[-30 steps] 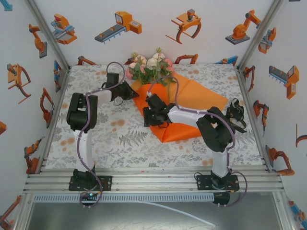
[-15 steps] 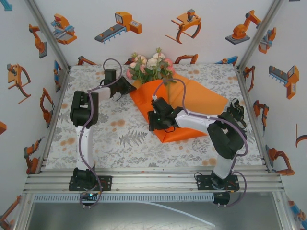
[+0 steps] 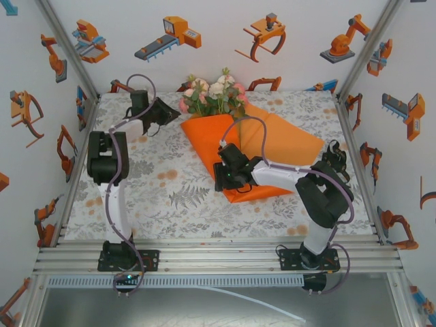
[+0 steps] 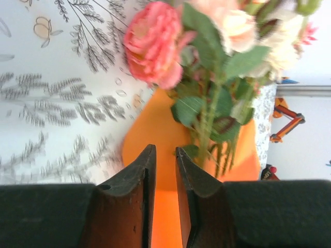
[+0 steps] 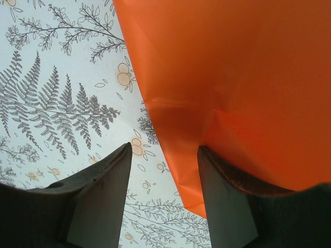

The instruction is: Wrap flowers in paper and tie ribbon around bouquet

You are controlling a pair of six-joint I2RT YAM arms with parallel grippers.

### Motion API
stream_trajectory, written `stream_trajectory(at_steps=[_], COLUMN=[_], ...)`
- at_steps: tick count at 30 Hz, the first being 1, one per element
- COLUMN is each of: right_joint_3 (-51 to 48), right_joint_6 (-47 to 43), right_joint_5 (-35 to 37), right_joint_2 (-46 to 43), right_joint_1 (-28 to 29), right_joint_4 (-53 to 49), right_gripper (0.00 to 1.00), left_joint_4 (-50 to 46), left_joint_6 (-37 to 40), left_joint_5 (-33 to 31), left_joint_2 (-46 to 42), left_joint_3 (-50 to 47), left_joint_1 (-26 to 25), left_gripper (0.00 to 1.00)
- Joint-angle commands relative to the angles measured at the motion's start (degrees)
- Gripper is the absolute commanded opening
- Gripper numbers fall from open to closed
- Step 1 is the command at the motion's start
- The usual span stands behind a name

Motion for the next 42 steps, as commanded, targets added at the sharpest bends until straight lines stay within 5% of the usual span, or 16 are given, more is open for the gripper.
stream_trajectory(at_steps=[1, 10, 20, 42], right_joint_3=[-1.4, -2.2, -2.8, -7.1], right_joint_6=[1.0, 0.7, 1.6, 4.1], right_joint_5=[-0.4, -0.4, -0.6, -1.2], right_joint_2=[-1.0, -1.6, -1.7, -5.4], right_joint_1=[-0.2, -0.3, -0.3, -0.2], right_joint_4=[1.5, 2.8, 3.2, 3.9], right_gripper=[0.50, 0.50, 0.50, 0.51], left_joint_4=[2.6, -3.4, 0.8, -6.7], left_joint_6=[-1.0, 7.6, 6.8, 8.6], left_joint_5=[0.4, 1.6, 4.5, 0.4], left_joint_2=[-11.0, -16.3, -5.7, 11.5], left_joint_3=[-6.8, -19.5, -14.2, 8.0], left_joint_1=[-0.8, -7.1, -9.9, 0.9], left_gripper=[0.27, 0.23, 0.21, 0.21])
